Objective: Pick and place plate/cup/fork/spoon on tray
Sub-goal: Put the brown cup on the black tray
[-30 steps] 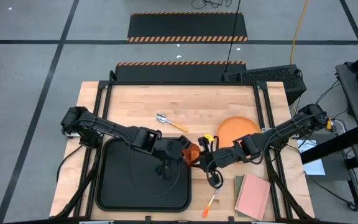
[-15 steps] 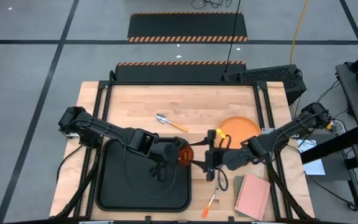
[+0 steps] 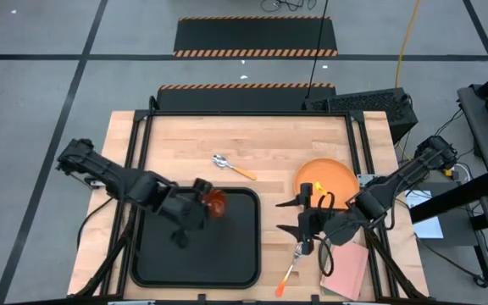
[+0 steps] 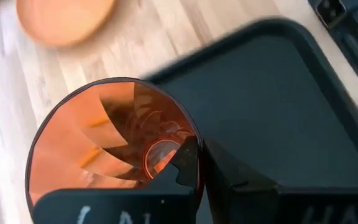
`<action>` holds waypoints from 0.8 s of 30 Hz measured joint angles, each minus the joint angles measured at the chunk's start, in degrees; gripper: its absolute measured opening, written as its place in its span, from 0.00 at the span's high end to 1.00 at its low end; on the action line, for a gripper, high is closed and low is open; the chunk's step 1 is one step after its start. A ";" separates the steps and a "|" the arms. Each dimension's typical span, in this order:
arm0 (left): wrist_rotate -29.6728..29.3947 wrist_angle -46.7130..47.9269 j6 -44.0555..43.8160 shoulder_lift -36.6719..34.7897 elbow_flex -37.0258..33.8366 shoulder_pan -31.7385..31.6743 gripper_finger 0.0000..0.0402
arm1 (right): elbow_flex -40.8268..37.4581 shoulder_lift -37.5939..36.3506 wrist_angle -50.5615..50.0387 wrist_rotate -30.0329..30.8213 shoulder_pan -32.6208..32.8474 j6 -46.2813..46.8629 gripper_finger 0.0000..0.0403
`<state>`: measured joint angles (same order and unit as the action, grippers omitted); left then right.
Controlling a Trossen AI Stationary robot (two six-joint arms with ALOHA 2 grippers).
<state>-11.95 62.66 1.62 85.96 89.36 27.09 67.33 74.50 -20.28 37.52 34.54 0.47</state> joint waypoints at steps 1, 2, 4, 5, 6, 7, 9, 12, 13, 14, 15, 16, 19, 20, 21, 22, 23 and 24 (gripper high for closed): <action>-0.50 0.33 -1.76 -0.72 0.00 0.72 0.97 | 0.00 0.02 -0.45 0.01 0.07 0.58 0.36; -1.01 1.09 -3.67 -1.50 0.00 1.51 0.98 | 0.00 0.04 -0.90 0.00 0.07 0.88 0.36; -2.56 5.02 -8.36 -2.92 0.00 3.06 0.98 | 0.00 0.00 -1.51 0.00 0.08 1.63 0.36; -3.62 6.90 -10.51 -3.54 0.00 3.54 0.98 | 0.00 0.00 -1.80 0.00 0.09 2.07 0.36; -4.67 8.15 -12.85 -4.08 0.00 4.09 0.98 | 0.00 0.00 -2.07 0.00 0.09 2.59 0.36; -5.49 9.54 -15.44 -4.59 -0.11 4.71 0.98 | 0.00 0.02 -2.18 -0.01 0.09 3.08 0.36; -6.94 13.74 -20.90 -5.39 -1.00 5.83 0.98 | 0.00 0.02 -2.42 -0.02 0.09 3.76 0.36; -8.32 18.32 -28.39 -6.33 -2.48 7.56 0.97 | 0.00 0.00 -2.72 -0.02 0.09 4.87 0.36; -8.72 19.70 -30.47 -6.60 -3.09 8.09 0.98 | 0.00 0.02 -2.78 -0.04 0.09 4.88 0.36; -9.03 21.00 -32.08 -6.78 -3.77 8.51 0.98 | 0.00 0.02 -2.85 -0.04 0.09 4.88 0.36; -9.13 21.67 -33.56 -7.05 -4.53 8.83 0.98 | 0.00 0.02 -2.85 -0.04 0.09 4.88 0.36; -9.13 21.69 -35.05 -7.40 -5.39 9.14 0.98 | 0.00 0.02 -2.82 -0.04 0.09 4.87 0.36; -9.11 22.54 -39.05 -8.90 -8.38 9.57 0.98 | 0.00 0.02 -2.83 -0.04 0.07 4.53 0.36; -9.11 22.70 -40.05 -9.40 -9.53 9.59 0.98 | 0.00 0.02 -2.85 -0.04 0.07 4.39 0.36; -9.10 22.55 -41.15 -9.97 -10.70 9.59 0.98 | 0.00 0.02 -2.83 -0.04 0.07 4.29 0.36; -9.11 22.41 -42.24 -10.54 -11.90 9.59 0.98 | 0.00 0.02 -2.85 -0.04 0.07 4.26 0.36; -9.10 22.48 -43.40 -11.10 -13.12 9.59 0.97 | 0.00 0.02 -2.85 -0.06 0.07 4.26 0.36; -9.08 22.60 -44.44 -11.73 -14.21 9.59 0.97 | 0.00 0.02 -2.83 -0.05 0.07 4.24 0.36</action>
<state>-21.04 85.27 -42.83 74.23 75.15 36.69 67.33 74.52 -23.11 37.47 34.61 4.71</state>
